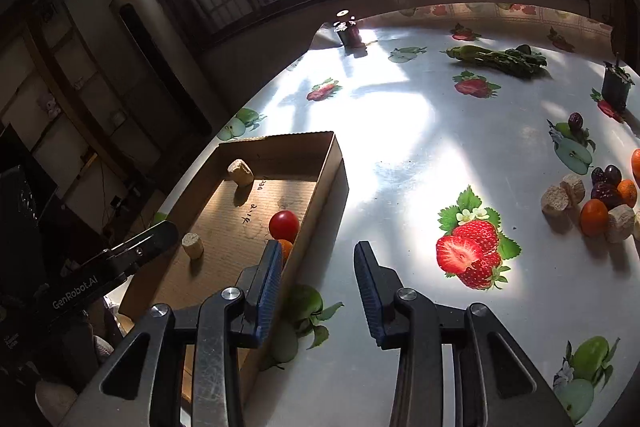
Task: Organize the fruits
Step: 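Move both open tools back to the fruit cluster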
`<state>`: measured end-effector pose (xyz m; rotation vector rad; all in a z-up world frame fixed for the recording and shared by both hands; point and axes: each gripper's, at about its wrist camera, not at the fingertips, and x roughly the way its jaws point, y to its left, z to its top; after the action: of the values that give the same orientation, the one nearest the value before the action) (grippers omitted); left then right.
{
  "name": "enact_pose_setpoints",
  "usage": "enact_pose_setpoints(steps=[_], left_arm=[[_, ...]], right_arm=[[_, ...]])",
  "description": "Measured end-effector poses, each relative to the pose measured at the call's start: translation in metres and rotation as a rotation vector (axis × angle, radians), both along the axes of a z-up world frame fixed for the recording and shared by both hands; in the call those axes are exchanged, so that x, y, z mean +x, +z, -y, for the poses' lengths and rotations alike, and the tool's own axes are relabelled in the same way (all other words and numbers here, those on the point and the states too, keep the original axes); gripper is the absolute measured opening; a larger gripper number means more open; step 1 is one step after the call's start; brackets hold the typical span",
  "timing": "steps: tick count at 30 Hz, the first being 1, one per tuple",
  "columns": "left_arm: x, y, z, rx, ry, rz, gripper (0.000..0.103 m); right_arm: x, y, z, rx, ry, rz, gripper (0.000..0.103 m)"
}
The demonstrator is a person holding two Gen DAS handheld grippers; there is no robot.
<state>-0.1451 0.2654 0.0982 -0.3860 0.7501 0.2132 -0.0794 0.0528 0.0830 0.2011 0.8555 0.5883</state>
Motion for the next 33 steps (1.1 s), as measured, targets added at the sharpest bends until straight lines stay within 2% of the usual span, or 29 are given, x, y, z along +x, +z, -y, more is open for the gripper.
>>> enact_pose_setpoints(steps=[4, 12, 15, 17, 20, 24, 27, 30, 33], left_arm=[[0.005, 0.008, 0.045, 0.029, -0.109, 0.033, 0.087], [0.009, 0.023, 0.128, 0.028, -0.3, 0.078, 0.087], [0.007, 0.02, 0.145, -0.008, -0.351, 0.076, 0.086], [0.005, 0.018, 0.153, 0.006, -0.385, 0.059, 0.084], [-0.002, 0.022, 0.151, 0.054, -0.351, 0.05, 0.083], [-0.018, 0.042, 0.127, 0.068, -0.282, 0.101, 0.083], [-0.021, 0.059, 0.116, 0.077, -0.259, 0.128, 0.083], [-0.016, 0.083, 0.118, 0.103, -0.284, 0.155, 0.083], [-0.003, 0.116, 0.131, 0.19, -0.311, 0.193, 0.083]], right_arm=[[-0.016, 0.0, 0.05, 0.032, -0.143, 0.017, 0.047], [-0.04, 0.001, 0.131, 0.004, -0.332, 0.035, 0.047], [-0.047, 0.002, 0.158, 0.028, -0.385, 0.038, 0.047], [-0.05, 0.0, 0.168, 0.043, -0.409, 0.029, 0.048], [-0.051, -0.002, 0.177, 0.064, -0.406, 0.017, 0.048], [-0.048, 0.007, 0.198, 0.077, -0.409, 0.024, 0.048], [-0.039, 0.02, 0.219, 0.015, -0.432, 0.057, 0.048], [-0.029, 0.042, 0.239, -0.062, -0.464, 0.104, 0.048], [-0.016, 0.078, 0.26, -0.099, -0.495, 0.166, 0.048]])
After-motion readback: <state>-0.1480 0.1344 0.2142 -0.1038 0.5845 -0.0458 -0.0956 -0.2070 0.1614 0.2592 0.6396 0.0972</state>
